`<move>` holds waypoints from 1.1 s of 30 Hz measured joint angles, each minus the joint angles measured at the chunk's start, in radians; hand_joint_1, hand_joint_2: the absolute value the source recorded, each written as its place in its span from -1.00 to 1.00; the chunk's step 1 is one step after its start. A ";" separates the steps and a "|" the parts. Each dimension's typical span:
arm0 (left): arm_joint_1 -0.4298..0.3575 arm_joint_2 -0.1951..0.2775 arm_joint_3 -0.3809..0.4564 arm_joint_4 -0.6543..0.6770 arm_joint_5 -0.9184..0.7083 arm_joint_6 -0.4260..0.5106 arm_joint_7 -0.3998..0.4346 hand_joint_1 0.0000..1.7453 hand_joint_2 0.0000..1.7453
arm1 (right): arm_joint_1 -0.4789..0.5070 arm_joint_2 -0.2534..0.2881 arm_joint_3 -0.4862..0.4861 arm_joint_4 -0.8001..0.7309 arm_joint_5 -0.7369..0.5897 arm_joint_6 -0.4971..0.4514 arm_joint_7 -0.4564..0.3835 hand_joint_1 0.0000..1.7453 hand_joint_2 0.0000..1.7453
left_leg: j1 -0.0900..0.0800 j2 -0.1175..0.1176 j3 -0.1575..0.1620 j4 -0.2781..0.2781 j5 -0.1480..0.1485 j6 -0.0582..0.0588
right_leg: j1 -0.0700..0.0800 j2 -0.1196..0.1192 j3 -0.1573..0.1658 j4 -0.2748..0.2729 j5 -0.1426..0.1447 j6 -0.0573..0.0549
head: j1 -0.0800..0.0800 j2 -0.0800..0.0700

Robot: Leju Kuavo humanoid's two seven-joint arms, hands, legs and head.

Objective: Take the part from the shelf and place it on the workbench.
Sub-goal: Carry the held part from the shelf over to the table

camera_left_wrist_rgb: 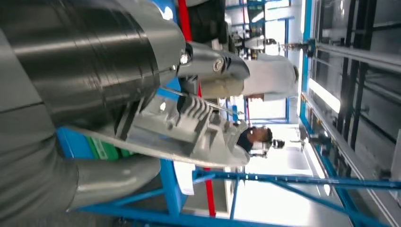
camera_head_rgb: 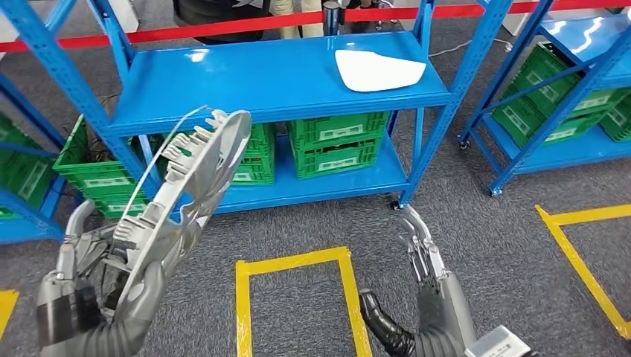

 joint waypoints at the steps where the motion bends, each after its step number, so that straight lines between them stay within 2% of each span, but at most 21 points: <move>1: 0.000 0.000 0.000 0.000 0.000 0.000 0.000 1.00 1.00 | 0.001 -0.001 0.000 0.001 -0.001 0.000 0.000 -1.00 1.00 | 0.001 0.000 -0.015 0.005 0.008 -0.001 | -0.005 0.000 -0.007 0.060 -0.024 0.006 | 0.006 0.000; 2: 0.000 0.000 0.000 0.000 0.000 0.000 0.000 1.00 1.00 | 0.001 -0.001 0.000 0.002 -0.001 0.000 0.001 -1.00 1.00 | 0.004 0.000 -0.031 0.011 0.015 -0.004 | -0.010 0.000 -0.003 0.097 -0.028 0.012 | 0.009 0.000; 3: 0.000 0.000 0.000 0.000 0.000 0.000 0.001 1.00 1.00 | 0.000 -0.001 0.000 0.003 -0.001 0.000 0.002 -1.00 1.00 | 0.008 0.001 -0.048 0.021 0.020 -0.007 | -0.015 0.000 0.015 0.097 -0.013 0.018 | 0.011 0.000; 5: 0.000 0.000 0.000 0.000 0.000 0.000 0.003 1.00 1.00 | -0.001 -0.002 0.000 0.004 0.000 0.000 0.005 -1.00 1.00 | 0.018 0.001 -0.080 0.047 0.023 -0.018 | -0.027 0.000 0.091 -0.002 0.025 0.037 | 0.016 0.000; 7: -0.002 0.000 0.000 0.000 0.000 0.000 0.004 1.00 1.00 | -0.002 -0.002 0.000 0.004 0.000 -0.002 0.006 -1.00 1.00 | 0.021 -0.001 -0.108 0.077 0.024 -0.035 | -0.030 0.007 0.160 -0.106 0.026 0.044 | 0.026 0.000; 8: -0.002 0.000 -0.001 0.000 0.001 0.000 0.004 1.00 1.00 | -0.002 -0.002 0.000 0.004 0.000 -0.002 0.006 -1.00 1.00 | 0.020 -0.003 -0.119 0.087 0.027 -0.045 | -0.029 0.011 0.173 -0.127 0.016 0.041 | 0.029 0.000; 11: -0.003 0.001 -0.002 0.000 0.004 0.000 0.003 1.00 1.00 | -0.001 -0.002 0.000 0.005 0.000 -0.004 0.006 -1.00 1.00 | 0.023 -0.005 -0.137 0.098 0.037 -0.064 | -0.022 0.012 0.160 -0.125 0.020 0.010 | 0.019 0.000; 12: -0.003 0.001 -0.002 0.000 0.004 0.000 0.003 1.00 1.00 | -0.002 -0.002 0.000 0.006 -0.001 -0.003 0.005 -1.00 1.00 | 0.024 -0.004 -0.149 0.112 0.019 -0.066 | -0.021 0.010 0.151 -0.125 0.028 -0.003 | 0.012 0.000; 14: -0.003 0.001 -0.004 0.000 0.006 0.000 0.003 1.00 1.00 | -0.002 -0.002 0.000 0.006 -0.001 -0.003 0.005 -1.00 1.00 | 0.024 -0.003 -0.182 0.198 -0.065 -0.066 | -0.016 0.006 0.129 -0.127 0.046 -0.027 | -0.003 0.000; 16: -0.003 0.001 -0.006 0.000 0.007 0.000 0.004 1.00 1.00 | -0.002 -0.002 0.000 0.008 -0.003 -0.003 0.005 -1.00 1.00 | 0.019 -0.003 -0.209 0.325 -0.143 -0.064 | -0.006 0.004 0.104 -0.127 0.066 -0.040 | -0.017 0.000; 17: -0.003 0.001 -0.007 0.000 0.007 0.000 0.004 1.00 1.00 | -0.002 -0.002 0.000 0.009 -0.005 -0.003 0.005 -1.00 1.00 | 0.015 -0.003 -0.209 0.365 -0.151 -0.060 | 0.001 0.003 0.090 -0.127 0.078 -0.044 | -0.022 0.000; 19: -0.003 0.001 -0.009 0.001 0.008 0.000 0.006 1.00 1.00 | -0.002 -0.002 0.000 0.011 -0.006 -0.003 0.006 -1.00 1.00 | 0.004 -0.003 -0.160 0.353 -0.110 -0.041 | 0.014 0.003 0.061 -0.127 0.102 -0.049 | -0.028 0.000; 21: -0.004 0.001 -0.011 0.000 0.008 0.000 0.009 1.00 1.00 | -0.002 -0.002 0.000 0.012 -0.007 -0.002 0.007 -1.00 1.00 | -0.016 -0.003 -0.050 0.226 -0.079 -0.012 | 0.024 0.005 0.036 -0.127 0.127 -0.052 | -0.030 0.000; 23: -0.006 0.002 -0.012 0.000 0.007 0.000 0.010 1.00 1.00 | -0.002 -0.002 0.000 0.012 -0.007 -0.002 0.007 -1.00 1.00 | -0.031 -0.001 0.047 0.079 -0.099 0.006 | 0.029 0.005 0.024 -0.132 0.152 -0.050 | -0.028 0.000; 24: -0.007 0.002 -0.013 0.000 0.007 0.000 0.011 1.00 1.00 | -0.002 -0.002 0.000 0.012 -0.007 -0.001 0.007 -1.00 1.00 | -0.036 -0.001 0.068 0.037 -0.106 0.009 | 0.030 0.004 0.021 -0.139 0.167 -0.047 | -0.027 0.000; 26: -0.009 0.003 -0.014 0.000 0.007 0.000 0.011 1.00 1.00 | -0.003 -0.002 0.000 0.012 -0.007 -0.001 0.007 -1.00 1.00 | -0.036 -0.002 0.056 0.018 -0.086 0.011 | 0.027 0.002 0.016 -0.158 0.197 -0.040 | -0.026 0.000; 27: -0.010 0.003 -0.014 0.001 0.007 0.000 0.011 1.00 1.00 | -0.002 -0.002 0.000 0.012 -0.007 -0.001 0.007 -1.00 1.00 | -0.033 -0.001 0.045 0.015 -0.070 0.013 | 0.026 0.004 0.008 -0.155 0.189 -0.035 | -0.027 0.000; 28: -0.010 0.003 -0.015 0.001 0.007 0.000 0.010 1.00 1.00 | -0.002 -0.003 0.000 0.014 -0.007 -0.001 0.007 -1.00 1.00 | -0.030 0.001 0.034 0.013 -0.055 0.014 | 0.025 0.005 -0.002 -0.135 0.156 -0.029 | -0.025 0.000; 31: -0.009 0.004 -0.015 0.005 0.008 0.000 0.005 1.00 1.00 | 0.000 -0.005 0.000 0.020 -0.012 -0.001 0.003 -1.00 1.00 | -0.026 0.007 -0.010 0.018 -0.017 0.021 | 0.013 0.006 -0.024 0.035 -0.014 -0.009 | -0.013 0.000; 32: -0.009 0.005 -0.015 0.005 0.008 0.000 0.004 1.00 1.00 | 0.000 -0.006 0.000 0.022 -0.014 -0.001 0.002 -1.00 1.00 | -0.026 0.008 -0.027 0.025 -0.006 0.022 | 0.010 0.006 -0.022 0.097 -0.037 -0.005 | -0.011 0.000; 33: -0.009 0.005 -0.015 0.005 0.009 0.000 0.002 1.00 1.00 | 0.000 -0.006 0.000 0.022 -0.015 -0.001 0.002 -1.00 1.00 | -0.025 0.009 -0.048 0.034 0.006 0.020 | 0.007 0.006 -0.012 0.138 -0.032 -0.003 | -0.009 0.000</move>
